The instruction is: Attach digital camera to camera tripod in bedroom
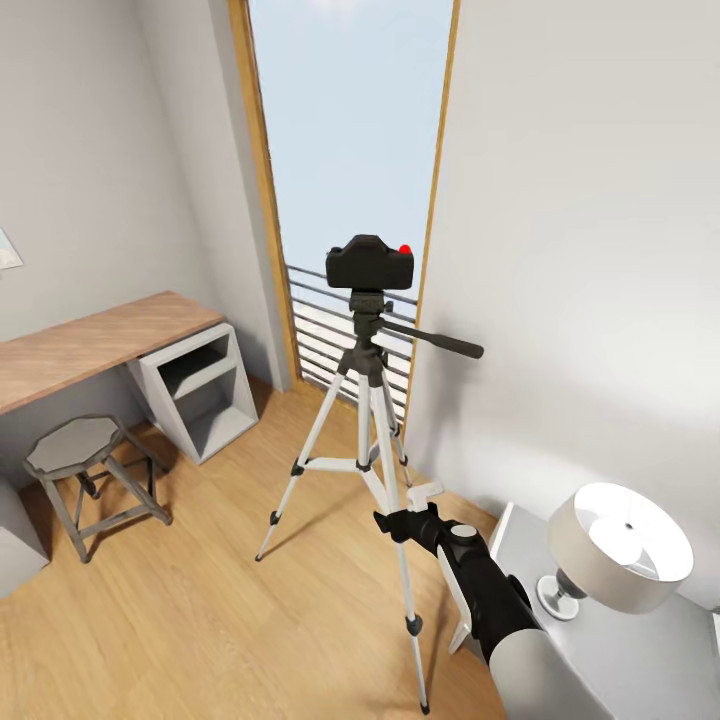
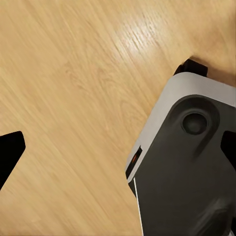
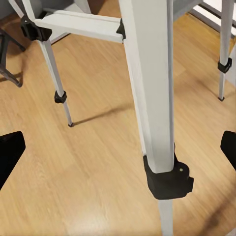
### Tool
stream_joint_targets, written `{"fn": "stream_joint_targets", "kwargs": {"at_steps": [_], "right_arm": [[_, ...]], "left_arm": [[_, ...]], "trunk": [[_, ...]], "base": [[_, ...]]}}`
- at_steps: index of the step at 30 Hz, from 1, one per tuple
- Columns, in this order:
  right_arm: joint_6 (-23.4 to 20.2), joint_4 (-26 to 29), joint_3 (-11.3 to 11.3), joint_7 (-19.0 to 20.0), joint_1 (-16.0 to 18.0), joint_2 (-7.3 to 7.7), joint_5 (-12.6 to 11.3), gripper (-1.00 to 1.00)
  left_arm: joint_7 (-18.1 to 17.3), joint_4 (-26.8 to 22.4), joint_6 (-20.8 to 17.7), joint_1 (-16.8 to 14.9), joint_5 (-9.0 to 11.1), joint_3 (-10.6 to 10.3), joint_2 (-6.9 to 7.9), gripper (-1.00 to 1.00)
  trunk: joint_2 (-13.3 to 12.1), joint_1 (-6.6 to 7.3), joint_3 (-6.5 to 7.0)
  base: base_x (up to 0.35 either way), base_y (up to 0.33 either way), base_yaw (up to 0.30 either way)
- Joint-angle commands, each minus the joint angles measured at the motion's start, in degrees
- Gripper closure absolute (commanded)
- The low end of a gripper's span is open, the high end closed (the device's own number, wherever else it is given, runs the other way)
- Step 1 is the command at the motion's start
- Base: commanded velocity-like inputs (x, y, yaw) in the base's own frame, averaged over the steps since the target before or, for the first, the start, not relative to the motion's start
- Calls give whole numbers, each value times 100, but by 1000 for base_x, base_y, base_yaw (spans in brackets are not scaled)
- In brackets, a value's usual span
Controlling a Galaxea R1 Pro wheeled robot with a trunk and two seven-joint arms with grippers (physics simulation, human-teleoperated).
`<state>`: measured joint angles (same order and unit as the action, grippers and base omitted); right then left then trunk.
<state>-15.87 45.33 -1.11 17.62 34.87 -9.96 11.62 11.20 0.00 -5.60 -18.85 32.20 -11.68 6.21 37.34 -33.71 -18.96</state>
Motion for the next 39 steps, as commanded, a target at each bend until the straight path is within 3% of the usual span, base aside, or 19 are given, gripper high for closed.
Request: {"fn": "stream_joint_targets", "kwargs": {"at_steps": [1, 19, 26, 39], "right_arm": [[-26, 11, -12, 32, 2, -3, 52, -100], [-71, -43, -20, 41, -21, 23, 40, -100], [-179, -590, -16, 76, -58, 455, 35, -100], [-150, -2307, -19, 73, -67, 1408, 30, -100]], "left_arm": [[14, 0, -21, -4, 43, -48, 1, -100], [14, -8, -9, -4, 49, -51, 14, -100], [14, -9, -4, -4, 50, -51, 19, -100], [14, -9, -3, -4, 61, -47, 12, -100]], "trunk": [[7, -1, -7], [7, -1, -7], [7, -1, -7], [7, -1, -7]], "base": [[-10, 0, 0], [-1, 0, 0], [0, 0, 0], [0, 0, 0]]}}
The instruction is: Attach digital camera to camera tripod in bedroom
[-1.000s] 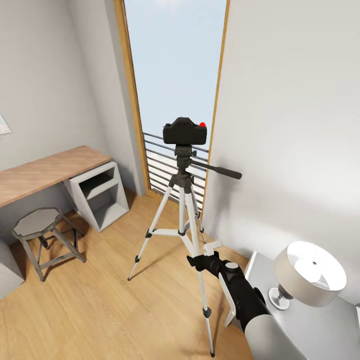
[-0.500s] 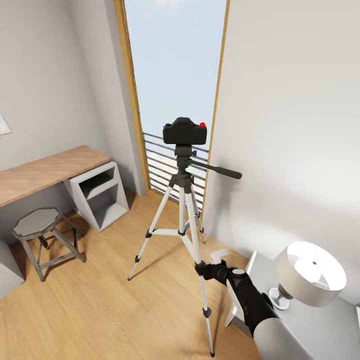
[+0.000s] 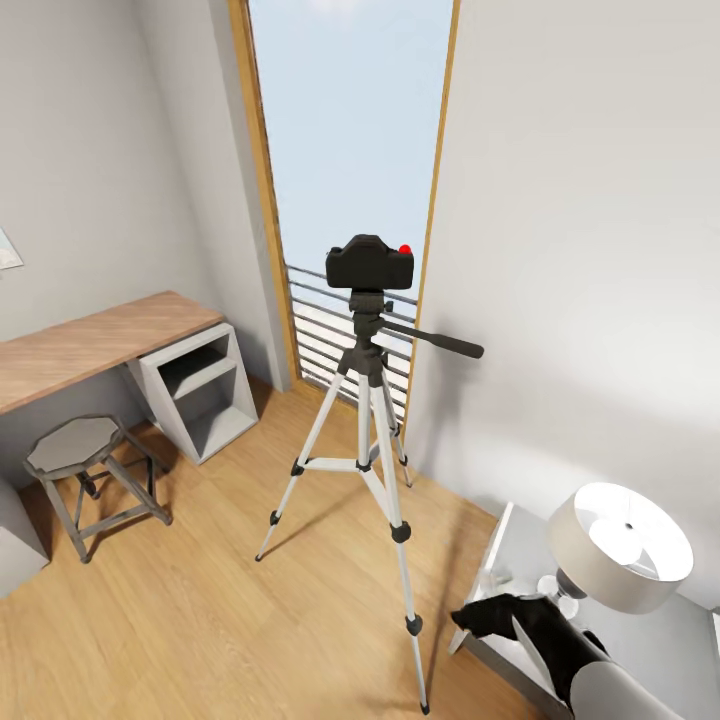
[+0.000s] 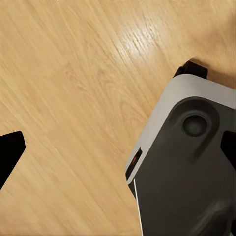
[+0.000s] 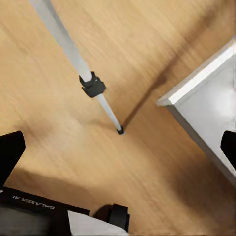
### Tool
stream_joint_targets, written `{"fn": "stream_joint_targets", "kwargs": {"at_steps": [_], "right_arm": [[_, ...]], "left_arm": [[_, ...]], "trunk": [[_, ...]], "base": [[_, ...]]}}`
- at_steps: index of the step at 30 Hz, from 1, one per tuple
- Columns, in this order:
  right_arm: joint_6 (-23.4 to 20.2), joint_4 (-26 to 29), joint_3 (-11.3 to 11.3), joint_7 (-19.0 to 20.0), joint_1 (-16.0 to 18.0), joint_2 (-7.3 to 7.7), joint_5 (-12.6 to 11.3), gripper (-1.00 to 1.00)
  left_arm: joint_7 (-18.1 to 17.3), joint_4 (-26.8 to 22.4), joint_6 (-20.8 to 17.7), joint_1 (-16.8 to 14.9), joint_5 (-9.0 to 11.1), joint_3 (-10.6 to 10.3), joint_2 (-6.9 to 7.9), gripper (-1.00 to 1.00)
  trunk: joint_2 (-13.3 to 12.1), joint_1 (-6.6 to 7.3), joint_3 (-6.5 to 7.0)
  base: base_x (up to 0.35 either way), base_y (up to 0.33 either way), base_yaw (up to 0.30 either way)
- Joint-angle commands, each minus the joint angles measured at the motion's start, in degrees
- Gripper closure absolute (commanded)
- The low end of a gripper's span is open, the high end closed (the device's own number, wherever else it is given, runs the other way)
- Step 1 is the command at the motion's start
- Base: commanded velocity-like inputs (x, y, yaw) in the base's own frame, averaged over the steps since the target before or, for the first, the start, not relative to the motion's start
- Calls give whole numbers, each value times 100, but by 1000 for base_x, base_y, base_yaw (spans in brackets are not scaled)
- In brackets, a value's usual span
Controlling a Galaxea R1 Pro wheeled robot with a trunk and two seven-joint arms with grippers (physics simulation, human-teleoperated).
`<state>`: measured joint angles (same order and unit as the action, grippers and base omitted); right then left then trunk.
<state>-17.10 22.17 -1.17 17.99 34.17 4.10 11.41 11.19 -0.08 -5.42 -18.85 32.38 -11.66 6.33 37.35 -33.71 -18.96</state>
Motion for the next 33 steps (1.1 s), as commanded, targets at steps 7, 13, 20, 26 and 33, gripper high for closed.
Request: {"fn": "stream_joint_targets", "kwargs": {"at_steps": [7, 13, 20, 26, 33], "right_arm": [[-13, -780, -11, -5, 2, 341, 49, -100], [125, -1623, -14, -27, 2, 508, 41, -100], [350, -2228, -13, -37, 17, 556, 24, -100], [393, -2363, -14, -43, 58, 563, 20, -100], [405, -2404, -15, -49, 80, 565, 12, -100]], "left_arm": [[15, -1, 153, -4, 73, -42, -21, -100], [15, -1, 364, -4, 99, -39, -104, -100], [15, -1, 424, -4, 115, -37, -164, -100], [15, 4, 427, -4, 118, -35, -196, -100], [15, 2, 428, -4, 119, -37, -241, -100]], "trunk": [[6, -1, -7], [6, -1, -7], [6, -1, -7], [6, -1, -7], [6, -1, -7]], "base": [[0, 0, 0], [0, 0, 0], [0, 0, 0], [0, 0, 0], [0, 0, 0]]}}
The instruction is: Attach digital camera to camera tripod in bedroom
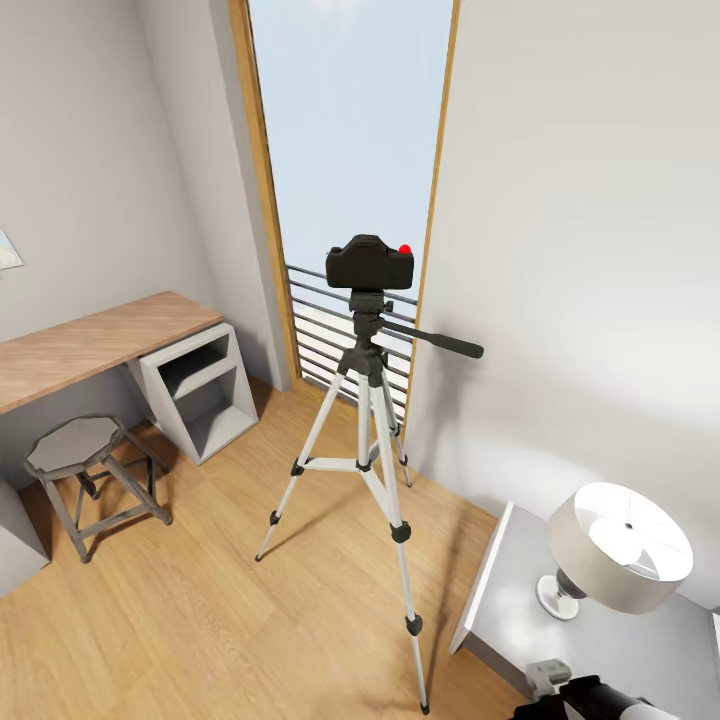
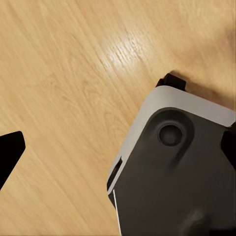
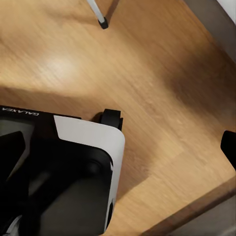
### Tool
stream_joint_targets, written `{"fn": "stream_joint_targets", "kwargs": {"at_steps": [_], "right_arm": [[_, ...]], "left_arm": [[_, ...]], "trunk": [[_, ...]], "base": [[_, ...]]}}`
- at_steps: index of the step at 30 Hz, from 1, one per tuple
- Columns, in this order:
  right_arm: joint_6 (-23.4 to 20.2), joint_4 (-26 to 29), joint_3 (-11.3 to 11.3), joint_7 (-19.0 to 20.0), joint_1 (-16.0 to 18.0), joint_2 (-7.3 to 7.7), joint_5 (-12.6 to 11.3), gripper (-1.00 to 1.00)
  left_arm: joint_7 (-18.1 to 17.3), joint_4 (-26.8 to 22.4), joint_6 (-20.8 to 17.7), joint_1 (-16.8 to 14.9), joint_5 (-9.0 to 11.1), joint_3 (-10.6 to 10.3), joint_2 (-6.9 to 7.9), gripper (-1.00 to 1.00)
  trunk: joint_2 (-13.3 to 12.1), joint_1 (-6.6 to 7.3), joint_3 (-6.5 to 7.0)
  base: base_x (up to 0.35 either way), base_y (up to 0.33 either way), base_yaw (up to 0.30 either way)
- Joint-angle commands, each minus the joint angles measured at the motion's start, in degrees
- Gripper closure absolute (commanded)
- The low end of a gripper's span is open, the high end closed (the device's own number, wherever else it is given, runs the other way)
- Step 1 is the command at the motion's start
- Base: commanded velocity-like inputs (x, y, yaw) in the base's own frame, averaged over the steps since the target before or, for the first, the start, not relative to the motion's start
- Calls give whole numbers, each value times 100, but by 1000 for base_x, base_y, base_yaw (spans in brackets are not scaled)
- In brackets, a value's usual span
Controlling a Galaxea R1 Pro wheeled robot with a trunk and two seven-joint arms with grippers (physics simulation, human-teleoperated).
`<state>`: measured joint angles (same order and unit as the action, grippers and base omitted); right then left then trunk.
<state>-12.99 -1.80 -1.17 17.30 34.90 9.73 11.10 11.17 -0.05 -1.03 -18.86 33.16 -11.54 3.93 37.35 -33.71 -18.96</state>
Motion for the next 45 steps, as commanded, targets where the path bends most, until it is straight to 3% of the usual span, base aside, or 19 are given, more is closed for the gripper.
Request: {"fn": "stream_joint_targets", "kwargs": {"at_steps": [1, 2, 4, 5, 10, 16, 33, 45], "right_arm": [[-7, -8, -15, 22, 9, 2, 43, -100], [-22, -17, -16, 22, -130, 35, 41, -100], [-13, -19, -18, 21, -251, 42, 40, -100], [403, -19, -30, 19, -972, 4, -122, -100], [914, -21, -32, 19, -1263, -9, -273, -100], [1201, -22, -32, 19, -1442, -20, -400, -100], [1280, -23, -34, -32, -1784, -64, -515, -100], [1286, -30, -37, -859, -1806, -77, -948, -100]], "left_arm": [[16, -1, -11, -4, 41, -49, -7, -100], [16, 4, -9, 23, 41, -43, -170, -100], [16, 5, -7, 49, 41, -44, -193, -100], [15, 5, -3, 188, 41, -44, -219, -100], [11, 5, 2, 255, 44, -42, -212, -100], [8, 5, 11, 298, 42, -41, -210, -100], [15, 5, 344, 312, 49, -41, -207, -100], [23, -20, 407, 313, 23, -52, -198, -100]], "trunk": [[6, -1, -7], [6, -1, -7], [6, -1, -7], [6, -1, -7], [6, -1, -7], [6, -1, -7], [6, -1, -1], [6, -1, 82]], "base": [[0, 0, 0], [0, 0, 0], [0, 0, 0], [0, 0, 0], [0, 0, 0], [0, 0, 0], [0, 0, 0], [0, 0, -15]]}}
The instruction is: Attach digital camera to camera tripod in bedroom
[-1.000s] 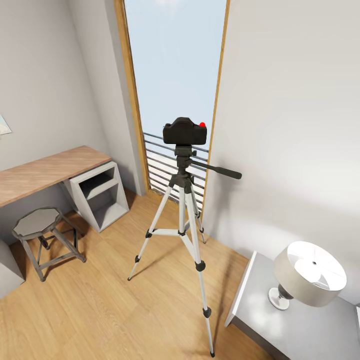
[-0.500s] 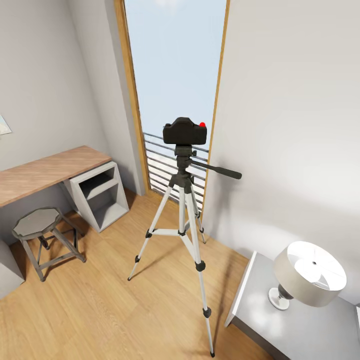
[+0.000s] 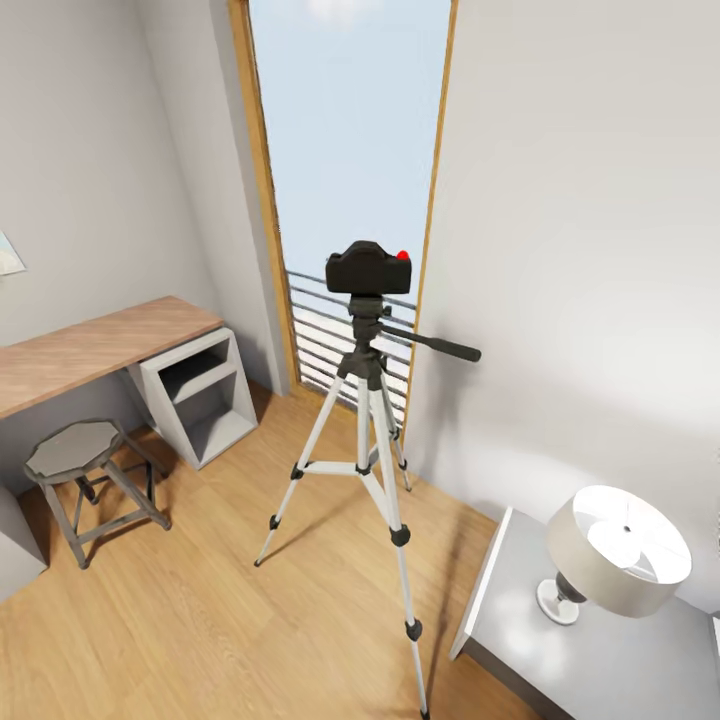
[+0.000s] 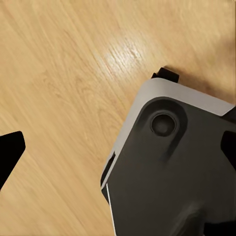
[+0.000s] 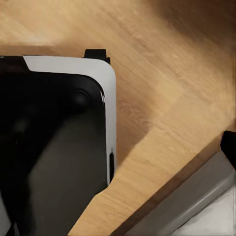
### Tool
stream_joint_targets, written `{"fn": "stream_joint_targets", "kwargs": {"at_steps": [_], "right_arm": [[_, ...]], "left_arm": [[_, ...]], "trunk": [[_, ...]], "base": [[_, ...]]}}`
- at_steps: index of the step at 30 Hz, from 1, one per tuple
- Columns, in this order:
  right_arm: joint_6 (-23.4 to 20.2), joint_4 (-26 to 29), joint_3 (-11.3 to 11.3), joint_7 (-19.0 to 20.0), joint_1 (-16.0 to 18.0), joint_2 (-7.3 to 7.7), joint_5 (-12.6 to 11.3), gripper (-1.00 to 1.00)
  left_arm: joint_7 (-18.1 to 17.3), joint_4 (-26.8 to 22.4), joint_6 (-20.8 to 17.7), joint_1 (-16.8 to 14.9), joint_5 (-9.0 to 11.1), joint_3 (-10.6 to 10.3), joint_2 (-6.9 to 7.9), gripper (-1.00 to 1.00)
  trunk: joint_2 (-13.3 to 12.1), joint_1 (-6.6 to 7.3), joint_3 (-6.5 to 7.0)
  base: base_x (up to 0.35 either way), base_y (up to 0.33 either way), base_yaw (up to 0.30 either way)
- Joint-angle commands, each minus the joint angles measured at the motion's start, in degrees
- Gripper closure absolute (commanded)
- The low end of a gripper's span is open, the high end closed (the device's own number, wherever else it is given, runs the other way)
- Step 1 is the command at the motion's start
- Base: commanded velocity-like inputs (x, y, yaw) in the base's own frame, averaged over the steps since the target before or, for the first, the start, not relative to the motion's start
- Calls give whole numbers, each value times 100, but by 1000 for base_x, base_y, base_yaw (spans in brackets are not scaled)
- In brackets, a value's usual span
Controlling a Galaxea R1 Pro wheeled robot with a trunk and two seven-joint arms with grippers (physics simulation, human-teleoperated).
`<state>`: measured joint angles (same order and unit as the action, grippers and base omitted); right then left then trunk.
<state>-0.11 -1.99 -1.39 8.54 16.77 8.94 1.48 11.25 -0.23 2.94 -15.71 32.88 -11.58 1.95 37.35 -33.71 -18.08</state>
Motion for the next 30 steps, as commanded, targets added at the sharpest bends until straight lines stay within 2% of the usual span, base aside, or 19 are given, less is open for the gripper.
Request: {"fn": "stream_joint_targets", "kwargs": {"at_steps": [1, 15, 30], "right_arm": [[3, -11, -14, -35, 3, 0, 5, -100], [-24, -12, -10, -233, -69, -159, -11, -100], [-18, -12, 8, -203, -208, -192, 30, -100]], "left_arm": [[14, -4, 11, -2, 49, -48, -3, -100], [9, -30, 20, -2, 7, -55, 1, -100], [8, -55, 23, -4, -2, -73, 7, -100]], "trunk": [[6, -1, 2], [6, -1, 121], [6, -1, 250]], "base": [[0, 0, -62], [0, 0, -80], [0, 0, -86]]}}
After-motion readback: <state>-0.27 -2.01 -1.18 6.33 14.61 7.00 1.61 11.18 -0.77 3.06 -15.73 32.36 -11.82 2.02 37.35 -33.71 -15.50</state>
